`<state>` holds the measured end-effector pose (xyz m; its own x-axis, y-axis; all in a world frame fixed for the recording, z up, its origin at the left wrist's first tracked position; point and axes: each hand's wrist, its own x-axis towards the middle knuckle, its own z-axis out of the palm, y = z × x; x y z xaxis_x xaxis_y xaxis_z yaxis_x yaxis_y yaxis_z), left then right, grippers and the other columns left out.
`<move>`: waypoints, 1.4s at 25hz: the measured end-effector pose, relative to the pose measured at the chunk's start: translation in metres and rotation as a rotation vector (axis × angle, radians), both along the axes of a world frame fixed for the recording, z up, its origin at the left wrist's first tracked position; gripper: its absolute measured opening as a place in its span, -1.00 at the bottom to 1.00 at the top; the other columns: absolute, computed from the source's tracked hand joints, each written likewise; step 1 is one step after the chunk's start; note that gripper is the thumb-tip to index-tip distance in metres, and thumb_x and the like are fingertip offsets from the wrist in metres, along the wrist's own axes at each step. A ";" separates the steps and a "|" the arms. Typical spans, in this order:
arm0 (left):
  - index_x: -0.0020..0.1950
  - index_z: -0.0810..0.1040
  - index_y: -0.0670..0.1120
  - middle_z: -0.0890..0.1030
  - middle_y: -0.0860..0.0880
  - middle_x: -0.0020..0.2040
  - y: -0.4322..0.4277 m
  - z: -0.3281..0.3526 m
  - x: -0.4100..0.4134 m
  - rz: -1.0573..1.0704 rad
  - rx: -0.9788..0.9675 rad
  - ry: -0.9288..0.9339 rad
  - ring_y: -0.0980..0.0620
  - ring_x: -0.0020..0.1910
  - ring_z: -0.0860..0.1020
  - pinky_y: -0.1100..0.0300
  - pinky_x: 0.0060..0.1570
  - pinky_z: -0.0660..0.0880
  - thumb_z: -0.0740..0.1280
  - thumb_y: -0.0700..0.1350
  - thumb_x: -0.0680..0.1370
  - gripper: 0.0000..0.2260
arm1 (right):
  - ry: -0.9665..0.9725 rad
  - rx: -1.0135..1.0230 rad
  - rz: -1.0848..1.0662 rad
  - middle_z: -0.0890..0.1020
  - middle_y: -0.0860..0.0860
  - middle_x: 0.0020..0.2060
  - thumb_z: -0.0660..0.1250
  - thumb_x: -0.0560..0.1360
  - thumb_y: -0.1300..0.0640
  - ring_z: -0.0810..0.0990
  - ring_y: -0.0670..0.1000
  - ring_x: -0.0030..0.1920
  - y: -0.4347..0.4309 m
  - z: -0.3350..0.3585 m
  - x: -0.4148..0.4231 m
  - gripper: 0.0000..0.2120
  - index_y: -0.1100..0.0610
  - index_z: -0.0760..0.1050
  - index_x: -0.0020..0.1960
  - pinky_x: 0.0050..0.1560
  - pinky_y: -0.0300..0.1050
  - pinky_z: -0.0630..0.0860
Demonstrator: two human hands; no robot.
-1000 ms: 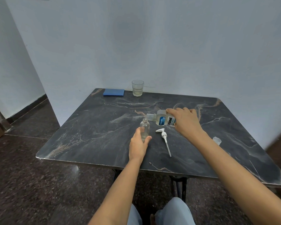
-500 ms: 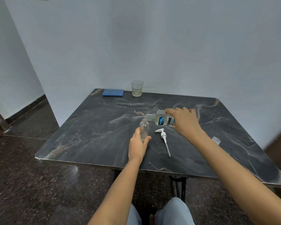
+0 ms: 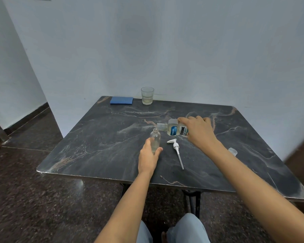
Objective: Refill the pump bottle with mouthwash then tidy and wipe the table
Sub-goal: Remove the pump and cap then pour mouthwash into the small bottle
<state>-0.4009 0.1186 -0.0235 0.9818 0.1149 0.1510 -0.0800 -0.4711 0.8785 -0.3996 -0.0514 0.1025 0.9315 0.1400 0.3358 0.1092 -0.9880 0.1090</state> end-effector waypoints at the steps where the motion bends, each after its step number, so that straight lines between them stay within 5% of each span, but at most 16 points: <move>1: 0.33 0.39 -0.01 0.56 -0.02 0.21 0.000 0.000 0.000 -0.001 0.001 0.001 -0.01 0.16 0.52 0.07 0.16 0.47 0.39 -0.01 0.53 -0.60 | -0.001 -0.002 0.001 0.58 -0.01 0.16 0.34 0.51 0.13 0.50 0.10 0.14 0.000 0.000 0.000 -0.50 -0.13 0.31 0.39 0.14 0.04 0.30; 35: 0.34 0.36 -0.04 0.55 -0.05 0.21 0.000 -0.003 0.002 0.006 0.014 0.020 -0.06 0.16 0.52 -0.05 0.17 0.49 0.38 0.05 0.53 -0.57 | -0.001 -0.053 0.001 0.58 0.00 0.17 0.31 0.50 0.21 0.49 0.12 0.18 0.004 0.007 0.000 -0.48 -0.13 0.31 0.38 0.16 0.07 0.30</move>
<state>-0.3985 0.1188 -0.0268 0.9839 0.1192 0.1329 -0.0593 -0.4837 0.8732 -0.3994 -0.0477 0.1094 0.9310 0.1586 0.3289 0.1099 -0.9807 0.1618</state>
